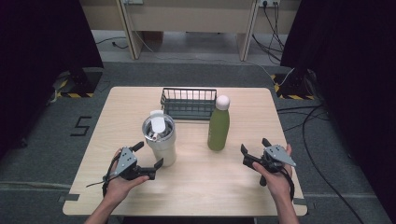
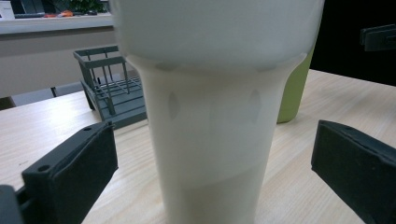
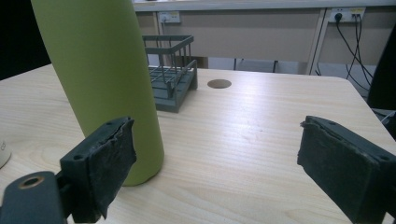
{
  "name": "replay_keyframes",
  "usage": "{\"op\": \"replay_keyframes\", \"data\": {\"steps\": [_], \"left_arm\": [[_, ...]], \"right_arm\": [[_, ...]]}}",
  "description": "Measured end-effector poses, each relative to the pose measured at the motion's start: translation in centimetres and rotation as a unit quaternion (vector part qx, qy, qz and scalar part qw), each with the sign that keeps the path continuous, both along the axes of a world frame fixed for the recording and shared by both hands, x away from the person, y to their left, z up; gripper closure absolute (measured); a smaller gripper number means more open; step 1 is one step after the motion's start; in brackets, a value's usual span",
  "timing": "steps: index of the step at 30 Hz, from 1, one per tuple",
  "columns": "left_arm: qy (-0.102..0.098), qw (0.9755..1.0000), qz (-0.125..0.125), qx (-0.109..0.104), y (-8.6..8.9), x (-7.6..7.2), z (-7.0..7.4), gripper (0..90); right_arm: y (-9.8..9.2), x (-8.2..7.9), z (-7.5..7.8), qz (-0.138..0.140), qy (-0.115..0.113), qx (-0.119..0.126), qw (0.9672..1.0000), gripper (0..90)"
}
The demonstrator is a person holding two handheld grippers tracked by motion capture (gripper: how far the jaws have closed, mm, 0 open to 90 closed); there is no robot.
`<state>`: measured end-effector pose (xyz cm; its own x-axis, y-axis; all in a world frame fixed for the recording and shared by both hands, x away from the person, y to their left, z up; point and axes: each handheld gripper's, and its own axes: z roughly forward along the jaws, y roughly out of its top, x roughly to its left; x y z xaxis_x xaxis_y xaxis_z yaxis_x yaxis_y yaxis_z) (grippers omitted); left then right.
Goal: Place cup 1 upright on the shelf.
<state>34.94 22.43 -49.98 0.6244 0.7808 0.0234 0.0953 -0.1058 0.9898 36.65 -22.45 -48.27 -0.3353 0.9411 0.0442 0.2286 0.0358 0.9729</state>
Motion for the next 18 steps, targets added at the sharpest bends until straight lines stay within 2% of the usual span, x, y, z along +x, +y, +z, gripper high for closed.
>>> {"op": "replay_keyframes", "data": {"steps": [5,14,18], "left_arm": [[-0.005,1.0000,-0.001,0.001,-0.6,0.7,0.2,0.0],[-0.003,1.0000,-0.005,0.000,-2.0,2.0,0.2,0.0],[-0.005,1.0000,0.000,-0.006,-2.3,2.5,0.2,0.8]], "right_arm": [[-0.1,0.0,0.0,-0.002,0.000,0.000,1.0000,11.3],[0.0,0.0,-0.1,-0.001,0.004,-0.001,1.0000,11.5],[-0.1,0.0,-0.1,-0.001,0.004,0.000,1.0000,11.6]]}}
